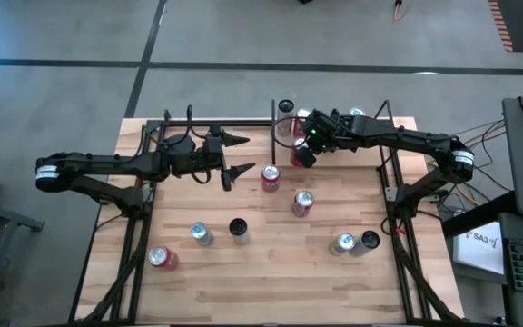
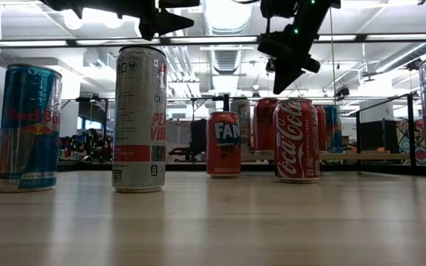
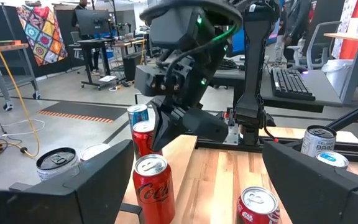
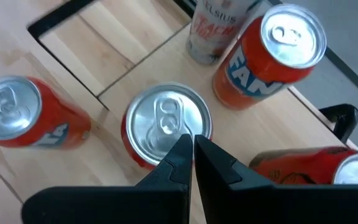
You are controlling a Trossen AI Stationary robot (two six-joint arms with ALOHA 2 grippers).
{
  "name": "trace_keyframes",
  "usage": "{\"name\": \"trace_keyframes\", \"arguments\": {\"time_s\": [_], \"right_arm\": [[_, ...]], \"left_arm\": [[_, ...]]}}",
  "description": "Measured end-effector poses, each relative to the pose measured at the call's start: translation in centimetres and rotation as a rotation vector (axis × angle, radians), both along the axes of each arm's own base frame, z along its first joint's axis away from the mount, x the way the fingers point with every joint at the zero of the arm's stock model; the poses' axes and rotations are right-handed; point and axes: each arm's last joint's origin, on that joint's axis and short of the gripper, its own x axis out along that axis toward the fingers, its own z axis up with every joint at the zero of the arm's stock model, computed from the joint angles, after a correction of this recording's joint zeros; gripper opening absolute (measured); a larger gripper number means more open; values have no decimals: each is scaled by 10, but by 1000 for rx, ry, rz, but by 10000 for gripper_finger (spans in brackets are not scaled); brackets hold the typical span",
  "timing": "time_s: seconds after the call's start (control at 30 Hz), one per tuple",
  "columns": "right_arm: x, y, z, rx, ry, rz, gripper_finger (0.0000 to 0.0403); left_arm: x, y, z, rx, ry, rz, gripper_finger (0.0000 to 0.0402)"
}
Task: Place canned beverage on shelf
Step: Put the red black soda can on the shelf aligned with the other red black soda can
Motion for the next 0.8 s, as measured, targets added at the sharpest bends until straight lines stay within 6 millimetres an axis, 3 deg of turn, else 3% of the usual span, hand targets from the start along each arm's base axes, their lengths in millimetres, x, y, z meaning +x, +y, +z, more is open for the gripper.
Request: {"name": "trace_keyframes", "arguments": {"time_s": [0.8], "right_arm": [[-3, 1, -14, 28, 86, 1, 9]], "left_arm": [[0, 0, 0, 1, 4, -1, 341]]}}
